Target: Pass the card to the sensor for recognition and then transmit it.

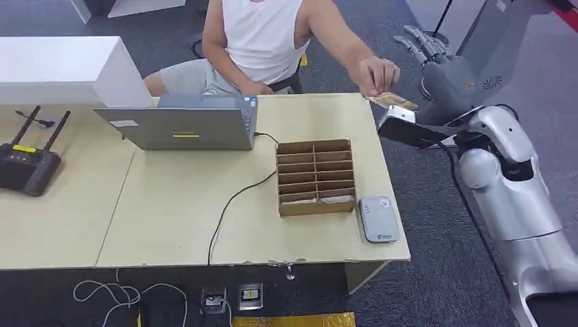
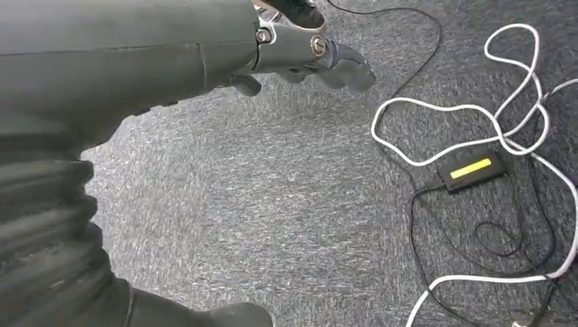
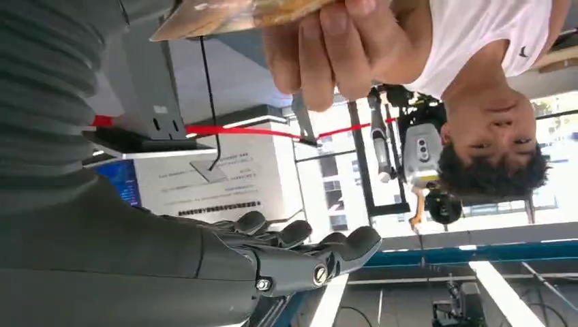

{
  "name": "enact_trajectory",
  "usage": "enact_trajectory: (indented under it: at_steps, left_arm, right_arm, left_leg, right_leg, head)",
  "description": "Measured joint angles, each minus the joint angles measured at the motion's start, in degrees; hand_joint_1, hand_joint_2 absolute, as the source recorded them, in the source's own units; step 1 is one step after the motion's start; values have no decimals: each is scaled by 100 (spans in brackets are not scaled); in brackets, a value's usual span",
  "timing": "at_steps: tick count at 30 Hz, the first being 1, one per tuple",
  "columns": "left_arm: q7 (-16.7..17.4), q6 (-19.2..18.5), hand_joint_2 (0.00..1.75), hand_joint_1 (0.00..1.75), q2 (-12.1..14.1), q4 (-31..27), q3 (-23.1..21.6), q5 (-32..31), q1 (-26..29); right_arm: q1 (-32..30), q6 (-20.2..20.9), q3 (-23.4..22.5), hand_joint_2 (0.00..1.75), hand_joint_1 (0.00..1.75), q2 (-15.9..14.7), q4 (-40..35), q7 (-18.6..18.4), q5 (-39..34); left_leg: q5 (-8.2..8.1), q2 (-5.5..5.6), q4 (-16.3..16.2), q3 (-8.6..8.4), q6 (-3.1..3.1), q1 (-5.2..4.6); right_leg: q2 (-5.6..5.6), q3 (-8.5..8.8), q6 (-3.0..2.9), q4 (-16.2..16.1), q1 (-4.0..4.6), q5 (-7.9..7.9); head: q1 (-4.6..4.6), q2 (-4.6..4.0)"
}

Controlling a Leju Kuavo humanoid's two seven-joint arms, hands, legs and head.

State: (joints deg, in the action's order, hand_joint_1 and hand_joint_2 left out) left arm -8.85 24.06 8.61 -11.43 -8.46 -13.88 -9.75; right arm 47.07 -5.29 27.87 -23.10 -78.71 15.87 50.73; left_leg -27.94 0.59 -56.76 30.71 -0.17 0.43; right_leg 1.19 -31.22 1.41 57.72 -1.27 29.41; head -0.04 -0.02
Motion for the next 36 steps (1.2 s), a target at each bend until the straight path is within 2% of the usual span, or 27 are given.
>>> enact_trajectory:
  at_steps: [3,4,5,6,16,29,36]
  left_arm:
    - [0,9,175,0,2,0,-2,0,3]
    - [0,11,175,0,2,0,-2,0,7]
    - [0,13,175,0,7,0,-2,0,8]
    - [0,17,175,0,11,0,-2,0,9]
    - [0,55,175,0,11,0,-4,0,17]
    - [0,98,175,0,11,0,-7,0,84]
    - [-20,114,175,0,11,0,-7,109,123]
  right_arm:
    - [-6,-94,59,175,0,24,20,-74,0]
    - [-9,-131,70,175,5,28,33,-83,0]
    - [-9,-159,87,175,162,33,46,-94,-4]
    - [-11,-181,107,175,175,39,63,-102,-22]
    - [-34,-70,140,175,175,87,212,-186,-354]
    - [-238,94,129,175,175,129,238,-278,-393]
    - [-474,406,85,175,175,133,236,-378,-599]
  left_leg:
    - [0,-4,0,0,0,0]
    - [0,-4,0,0,0,0]
    - [0,-5,0,1,0,0]
    - [0,-6,0,1,0,0]
    - [0,-8,0,4,0,0]
    - [0,-9,0,5,0,0]
    - [0,-11,-1,3,0,0]
  right_leg:
    - [0,-3,0,0,0,0]
    - [0,-3,0,0,0,0]
    - [0,-4,0,0,0,0]
    - [-1,-5,0,0,0,0]
    - [-3,-8,0,0,0,0]
    - [-4,-11,0,0,0,0]
    - [-7,-12,0,0,0,0]
  head:
    - [4,0]
    - [4,0]
    - [2,0]
    - [4,0]
    - [2,0]
    - [4,0]
    - [2,0]
